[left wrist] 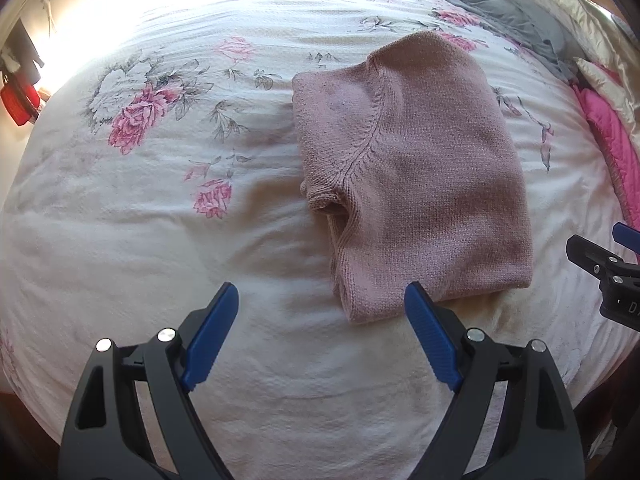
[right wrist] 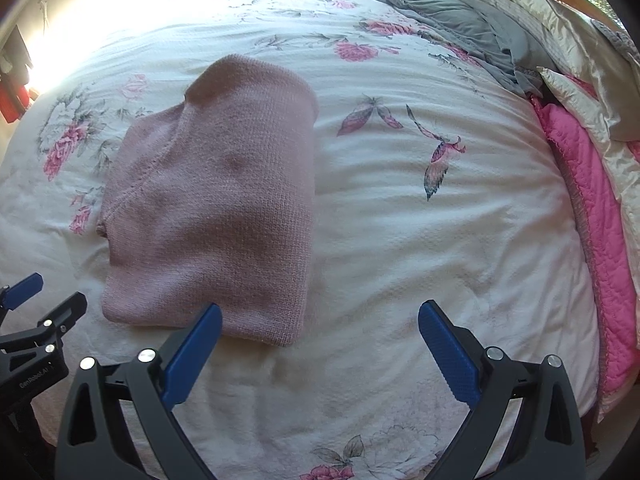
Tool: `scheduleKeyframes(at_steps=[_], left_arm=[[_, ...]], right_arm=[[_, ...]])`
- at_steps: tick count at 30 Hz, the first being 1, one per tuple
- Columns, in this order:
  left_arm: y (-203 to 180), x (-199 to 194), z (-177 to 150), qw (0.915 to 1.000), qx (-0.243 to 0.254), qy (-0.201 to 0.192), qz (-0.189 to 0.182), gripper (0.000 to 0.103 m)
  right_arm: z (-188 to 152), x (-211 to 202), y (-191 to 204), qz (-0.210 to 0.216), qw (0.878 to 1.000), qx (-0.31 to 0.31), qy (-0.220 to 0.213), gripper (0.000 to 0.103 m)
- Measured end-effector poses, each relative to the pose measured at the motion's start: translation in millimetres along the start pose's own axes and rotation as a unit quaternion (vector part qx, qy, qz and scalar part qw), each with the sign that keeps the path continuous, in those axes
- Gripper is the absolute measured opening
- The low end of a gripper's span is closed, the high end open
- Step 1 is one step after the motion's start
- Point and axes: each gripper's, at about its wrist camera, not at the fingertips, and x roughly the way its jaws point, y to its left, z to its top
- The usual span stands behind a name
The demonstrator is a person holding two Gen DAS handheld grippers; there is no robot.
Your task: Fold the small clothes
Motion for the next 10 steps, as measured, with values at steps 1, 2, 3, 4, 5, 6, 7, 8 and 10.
scheduleKeyframes(at_steps=[1, 2, 3, 4, 5, 6, 7, 8, 10], left_arm=[[0.5, 0.5, 0.0, 1.0, -0.001, 0.001, 0.0, 0.084], [0.8, 0.9, -0.2, 1.0, -0.001, 0.001, 0.001, 0.084], [1.6, 1.4, 0.0, 1.0, -0.002, 0.002, 0.001, 0.084], [2.2, 1.7, 0.2, 1.0, -0.003, 0.002, 0.002, 0.084], [2.6, 1.8, 0.4, 1.0, -0.003, 0.002, 0.002, 0.084], [2.9, 2.0, 0.7, 1.0, -0.003, 0.002, 0.002, 0.084], [2.7, 2.1, 0.8, 1.0, -0.003, 0.002, 0.002, 0.084], [2.9, 2.1, 0.8, 1.0, -0.003, 0.002, 0.002, 0.084], [3.3, 1.9, 0.9, 1.0, -0.004, 0.002, 0.002, 0.084]], right_arm=[[0.3, 0.6, -0.2, 0.0, 1.0, -0.001, 0.001, 0.099], [0.2, 1.0, 0.3, -0.001, 1.0, -0.001, 0.002, 0.099], [0.1, 1.3, 0.4, -0.002, 1.0, -0.001, 0.004, 0.099], [0.0, 1.8, 0.4, -0.002, 1.0, 0.0, 0.005, 0.099], [-0.2, 1.8, 0.8, -0.001, 1.0, 0.0, 0.006, 0.099], [-0.2, 1.6, 1.1, 0.0, 1.0, 0.0, 0.006, 0.099], [-0.2, 1.3, 1.1, 0.0, 1.0, 0.0, 0.006, 0.099], [0.1, 1.3, 1.2, 0.0, 1.0, 0.0, 0.006, 0.099], [0.4, 1.0, 1.2, 0.0, 1.0, 0.0, 0.005, 0.099]])
